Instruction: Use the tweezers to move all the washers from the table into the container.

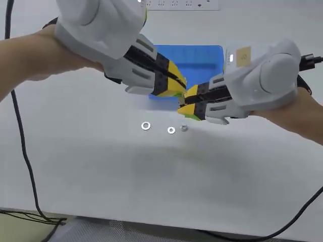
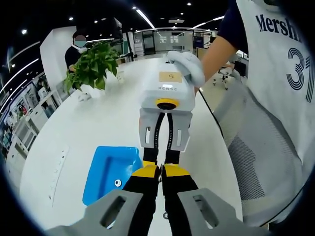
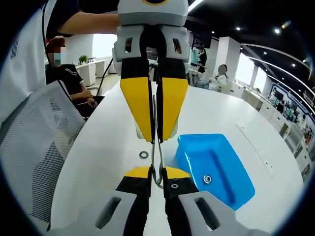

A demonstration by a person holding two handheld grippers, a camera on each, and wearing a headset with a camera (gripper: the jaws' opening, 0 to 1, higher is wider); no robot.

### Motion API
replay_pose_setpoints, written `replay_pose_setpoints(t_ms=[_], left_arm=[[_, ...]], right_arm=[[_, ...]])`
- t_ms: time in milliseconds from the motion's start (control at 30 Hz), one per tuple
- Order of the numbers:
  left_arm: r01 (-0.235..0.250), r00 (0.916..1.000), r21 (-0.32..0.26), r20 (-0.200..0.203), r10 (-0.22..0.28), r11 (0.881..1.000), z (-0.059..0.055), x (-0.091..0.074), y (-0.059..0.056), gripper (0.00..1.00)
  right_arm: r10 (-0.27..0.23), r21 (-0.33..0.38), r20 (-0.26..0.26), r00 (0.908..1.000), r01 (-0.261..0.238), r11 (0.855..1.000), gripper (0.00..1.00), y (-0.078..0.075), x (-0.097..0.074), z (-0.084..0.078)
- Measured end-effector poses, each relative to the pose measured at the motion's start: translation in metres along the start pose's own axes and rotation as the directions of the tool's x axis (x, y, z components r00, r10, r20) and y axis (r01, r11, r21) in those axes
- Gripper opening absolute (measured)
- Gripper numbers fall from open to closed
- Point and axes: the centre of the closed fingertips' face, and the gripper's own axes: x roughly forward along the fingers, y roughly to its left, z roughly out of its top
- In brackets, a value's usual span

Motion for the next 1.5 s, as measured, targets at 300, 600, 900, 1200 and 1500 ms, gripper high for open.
replay_pose_setpoints(t_ms=[300, 600, 900, 1200, 1500], left_arm=[[-0.018, 0.9998, 0.039, 0.009, 0.018, 0.999, 0.017, -0.018, 0.006, 0.07], [-0.039, 0.9991, 0.075, 0.017, 0.038, 0.996, 0.030, -0.031, 0.022, 0.07], [-0.052, 0.9986, 0.086, 0.014, 0.051, 0.995, 0.029, -0.031, 0.046, 0.07], [-0.059, 0.9983, 0.068, 0.003, 0.059, 0.996, 0.010, -0.010, 0.079, 0.07], [-0.042, 0.9989, 0.003, -0.019, 0.042, 0.999, -0.023, 0.014, 0.092, 0.07]], right_arm=[[-0.017, -0.024, 0.024, 0.9996, 0.017, 1.000, 0.10, -0.010, -0.009, 0.021], [-0.050, -0.060, 0.037, 0.9981, 0.052, 0.997, 0.10, -0.032, -0.013, 0.035], [-0.075, -0.061, 0.042, 0.9963, 0.077, 0.995, 0.10, -0.065, -0.009, 0.033], [-0.086, -0.045, 0.011, 0.9962, 0.087, 0.995, 0.10, -0.095, 0.008, 0.007], [-0.052, -0.003, -0.035, 0.9980, 0.052, 0.999, 0.10, -0.102, 0.035, -0.027]])
